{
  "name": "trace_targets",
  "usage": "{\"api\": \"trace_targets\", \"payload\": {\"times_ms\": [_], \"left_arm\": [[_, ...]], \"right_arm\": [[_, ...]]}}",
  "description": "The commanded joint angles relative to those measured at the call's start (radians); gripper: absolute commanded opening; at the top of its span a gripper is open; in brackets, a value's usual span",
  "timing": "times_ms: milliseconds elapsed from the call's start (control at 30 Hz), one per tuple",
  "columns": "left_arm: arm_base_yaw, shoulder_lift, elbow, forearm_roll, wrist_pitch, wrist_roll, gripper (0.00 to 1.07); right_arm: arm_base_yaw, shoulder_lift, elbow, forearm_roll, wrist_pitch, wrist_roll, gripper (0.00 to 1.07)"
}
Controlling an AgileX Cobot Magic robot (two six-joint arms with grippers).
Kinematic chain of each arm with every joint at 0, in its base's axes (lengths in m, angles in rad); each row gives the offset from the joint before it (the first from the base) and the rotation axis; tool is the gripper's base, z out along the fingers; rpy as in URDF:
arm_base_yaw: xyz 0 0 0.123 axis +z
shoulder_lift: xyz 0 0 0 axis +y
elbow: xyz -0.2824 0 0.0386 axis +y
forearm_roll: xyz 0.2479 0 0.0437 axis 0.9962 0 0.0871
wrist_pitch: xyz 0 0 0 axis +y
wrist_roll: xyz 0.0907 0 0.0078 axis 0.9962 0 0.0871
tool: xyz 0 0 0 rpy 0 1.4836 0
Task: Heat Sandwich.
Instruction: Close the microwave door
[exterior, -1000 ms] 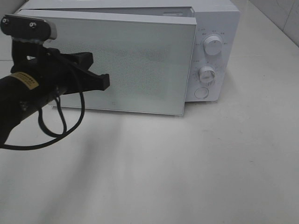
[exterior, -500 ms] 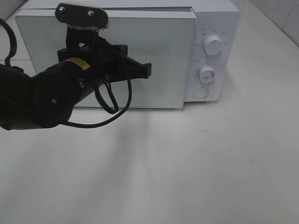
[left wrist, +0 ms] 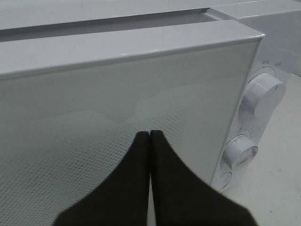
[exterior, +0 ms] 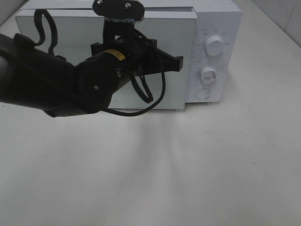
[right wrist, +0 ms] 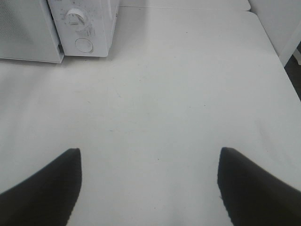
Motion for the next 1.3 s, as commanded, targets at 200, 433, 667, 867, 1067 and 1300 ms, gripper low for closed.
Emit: {"api": "trace_targets", "payload": {"times_ms": [200, 433, 667, 867, 1067, 1300], "left_arm": [[-0.025, 0.046, -0.088, -0.037, 0.037, 0.041, 0.0], [-0.03, 0.075, -0.139, -0.112, 0.052, 0.107, 0.0], [-0.029, 0.1, -0.204, -0.215, 0.069, 0.238, 0.0], [-0.021, 0.112, -0.224, -0.222, 0.079, 0.242, 0.0], [-0.021, 0.116, -0.226, -0.222, 0.076, 0.258, 0.0], [-0.009, 0.144, -0.267, -0.226, 0.084, 0.26, 0.0]], "right_arm": [[-0.008, -0.027, 0.003, 0.005, -0.012, 0.004, 0.76], [-0.008, -0.027, 0.003, 0.005, -0.012, 0.004, 0.76], [-0.008, -0.027, 0.003, 0.005, -0.012, 0.004, 0.76], [-0.008, -0.027, 0.003, 0.005, -0.012, 0.004, 0.76], [-0.008, -0.027, 0.003, 0.005, -0.012, 0.004, 0.76], [-0.008, -0.027, 0.003, 0.005, -0.012, 0.004, 0.76]]}}
